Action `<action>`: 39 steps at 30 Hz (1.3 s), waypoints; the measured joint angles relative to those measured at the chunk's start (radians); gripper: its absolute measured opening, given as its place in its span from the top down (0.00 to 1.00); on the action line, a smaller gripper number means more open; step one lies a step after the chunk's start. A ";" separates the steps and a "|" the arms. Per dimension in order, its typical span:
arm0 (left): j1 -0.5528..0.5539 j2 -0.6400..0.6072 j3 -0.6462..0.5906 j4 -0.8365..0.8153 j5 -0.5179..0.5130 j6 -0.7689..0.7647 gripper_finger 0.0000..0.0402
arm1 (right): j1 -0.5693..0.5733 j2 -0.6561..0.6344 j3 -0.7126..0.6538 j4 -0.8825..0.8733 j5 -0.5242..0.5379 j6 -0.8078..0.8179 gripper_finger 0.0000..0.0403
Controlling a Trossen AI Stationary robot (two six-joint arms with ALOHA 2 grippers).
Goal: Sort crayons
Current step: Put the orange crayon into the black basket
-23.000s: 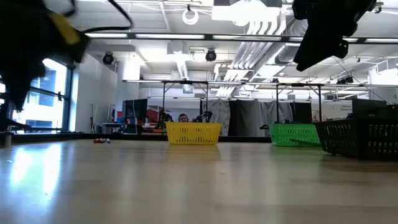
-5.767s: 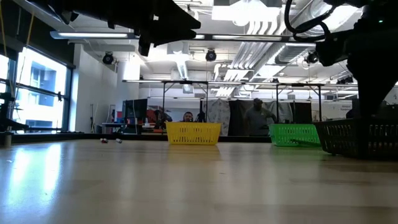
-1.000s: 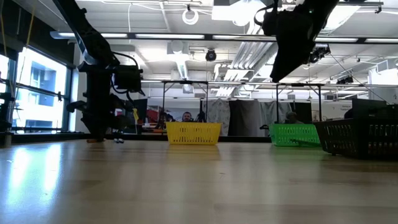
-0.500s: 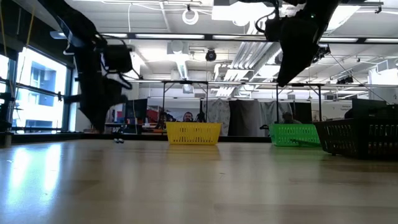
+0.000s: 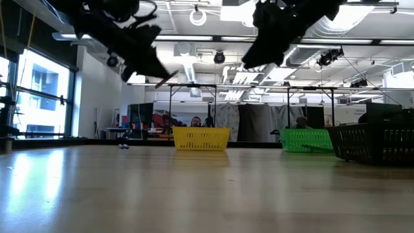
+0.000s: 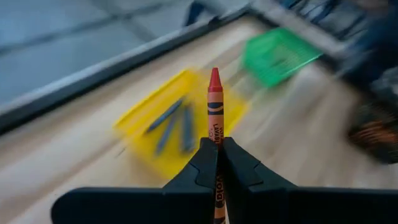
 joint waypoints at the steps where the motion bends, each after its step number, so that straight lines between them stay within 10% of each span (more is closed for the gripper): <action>1: -0.022 0.005 0.000 0.049 -0.001 0.010 1.00 | 0.001 0.011 0.000 0.040 -0.015 -0.011 0.65; 24: -0.374 0.064 0.004 0.593 -0.240 0.175 1.00 | 0.076 0.096 -0.001 0.478 -0.165 -0.037 0.65; 39: -0.430 0.230 0.072 0.802 -0.234 0.214 1.00 | 0.144 0.101 -0.001 0.562 -0.021 0.007 0.65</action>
